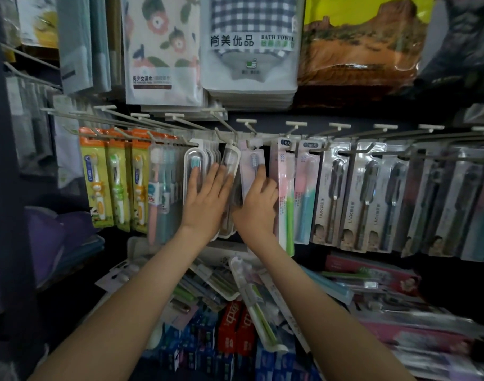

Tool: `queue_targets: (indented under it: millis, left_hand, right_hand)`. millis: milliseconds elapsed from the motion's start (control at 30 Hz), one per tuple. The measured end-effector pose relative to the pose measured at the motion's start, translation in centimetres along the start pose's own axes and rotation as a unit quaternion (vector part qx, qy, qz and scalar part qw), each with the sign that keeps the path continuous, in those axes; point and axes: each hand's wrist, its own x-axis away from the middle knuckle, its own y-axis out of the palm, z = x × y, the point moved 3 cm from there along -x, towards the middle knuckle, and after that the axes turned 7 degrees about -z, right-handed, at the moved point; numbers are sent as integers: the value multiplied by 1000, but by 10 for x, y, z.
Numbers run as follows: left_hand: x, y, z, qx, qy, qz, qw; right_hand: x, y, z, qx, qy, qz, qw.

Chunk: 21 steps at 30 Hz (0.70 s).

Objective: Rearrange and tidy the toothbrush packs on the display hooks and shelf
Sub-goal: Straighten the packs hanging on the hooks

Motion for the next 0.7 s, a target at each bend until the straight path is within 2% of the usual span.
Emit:
queue_targets:
  millis: [133, 267, 433, 600, 700]
  left_hand:
    - [0, -4, -4, -9, -11, -20, 1000]
    - [0, -11, -4, -22, -13, -65, 998]
    - [7, -16, -1, 7, -5, -74, 997]
    - [41, -18, 8, 143, 31, -12, 989]
    - [68, -17, 17, 191, 49, -42, 979]
  right_hand:
    - [-3, -11, 5, 90, -23, -49, 995]
    - [0, -16, 7, 195, -62, -163, 965]
    - [20, -8, 18, 169, -45, -217, 960]
    - [38, -6, 44, 141, -61, -299, 942]
    - [53, -1, 63, 127, -76, -365, 919]
